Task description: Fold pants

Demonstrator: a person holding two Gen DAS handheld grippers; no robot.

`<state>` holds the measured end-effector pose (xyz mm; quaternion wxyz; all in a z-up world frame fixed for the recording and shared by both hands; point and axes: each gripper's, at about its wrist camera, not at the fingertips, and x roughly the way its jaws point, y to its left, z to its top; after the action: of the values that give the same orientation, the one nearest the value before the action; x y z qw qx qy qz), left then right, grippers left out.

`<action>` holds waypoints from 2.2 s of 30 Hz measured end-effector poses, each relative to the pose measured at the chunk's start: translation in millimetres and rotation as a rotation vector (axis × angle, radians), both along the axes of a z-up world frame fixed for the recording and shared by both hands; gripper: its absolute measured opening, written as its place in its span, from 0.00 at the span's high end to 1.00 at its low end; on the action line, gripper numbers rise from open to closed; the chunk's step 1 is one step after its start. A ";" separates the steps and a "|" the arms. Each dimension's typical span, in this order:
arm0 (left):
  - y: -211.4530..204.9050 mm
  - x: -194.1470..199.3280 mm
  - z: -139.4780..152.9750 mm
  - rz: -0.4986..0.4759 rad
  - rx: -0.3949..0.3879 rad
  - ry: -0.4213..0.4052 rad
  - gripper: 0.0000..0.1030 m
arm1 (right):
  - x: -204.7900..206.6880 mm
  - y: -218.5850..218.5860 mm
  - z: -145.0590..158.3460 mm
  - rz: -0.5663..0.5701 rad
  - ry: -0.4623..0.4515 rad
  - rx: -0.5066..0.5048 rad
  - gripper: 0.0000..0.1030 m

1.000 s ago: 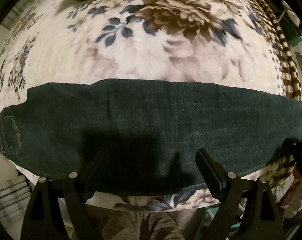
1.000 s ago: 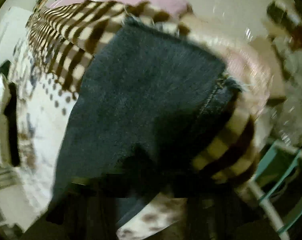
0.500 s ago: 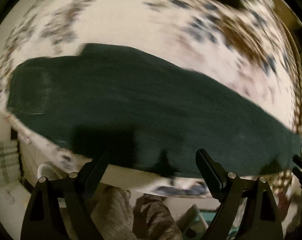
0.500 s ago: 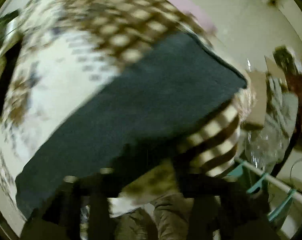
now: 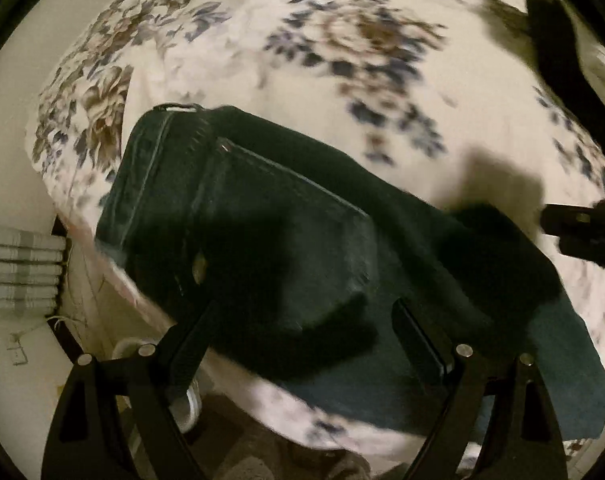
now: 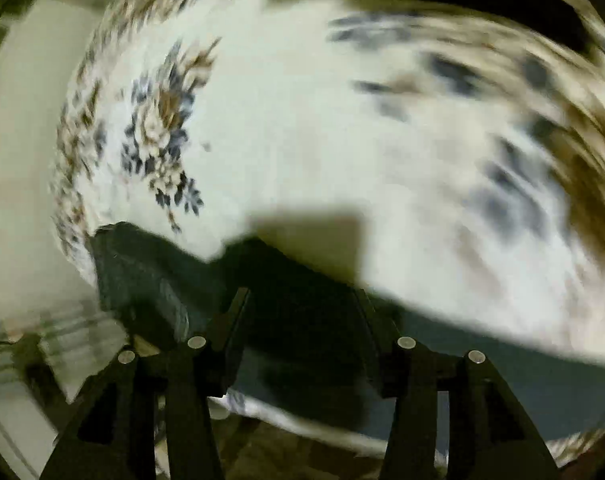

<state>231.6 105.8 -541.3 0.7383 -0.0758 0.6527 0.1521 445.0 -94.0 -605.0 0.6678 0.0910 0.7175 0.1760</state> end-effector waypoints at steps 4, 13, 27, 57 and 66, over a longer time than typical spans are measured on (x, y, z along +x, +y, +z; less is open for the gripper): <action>29.7 12.9 -11.7 0.009 -0.023 0.006 0.14 | 31.1 50.9 -53.0 0.121 0.106 -0.079 0.49; 57.7 10.8 -22.4 -0.008 -0.081 0.019 0.14 | 35.4 56.1 -29.2 -0.006 -0.017 -0.126 0.97; 174.4 -30.9 -3.3 0.149 -0.123 0.019 0.14 | -41.1 15.8 -0.2 -0.320 0.038 -0.076 0.38; 210.1 -59.8 -19.4 0.172 -0.195 -0.057 0.77 | -251.5 29.2 -81.4 -0.641 0.214 -0.149 0.99; 122.9 -50.6 30.4 -0.071 -0.056 -0.076 0.12 | -262.2 -12.8 -81.3 -0.627 0.202 0.011 0.26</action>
<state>180.9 228.7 -510.9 0.7650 -0.0790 0.6306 0.1046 182.8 -106.7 -686.3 0.6146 0.3280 0.7161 -0.0444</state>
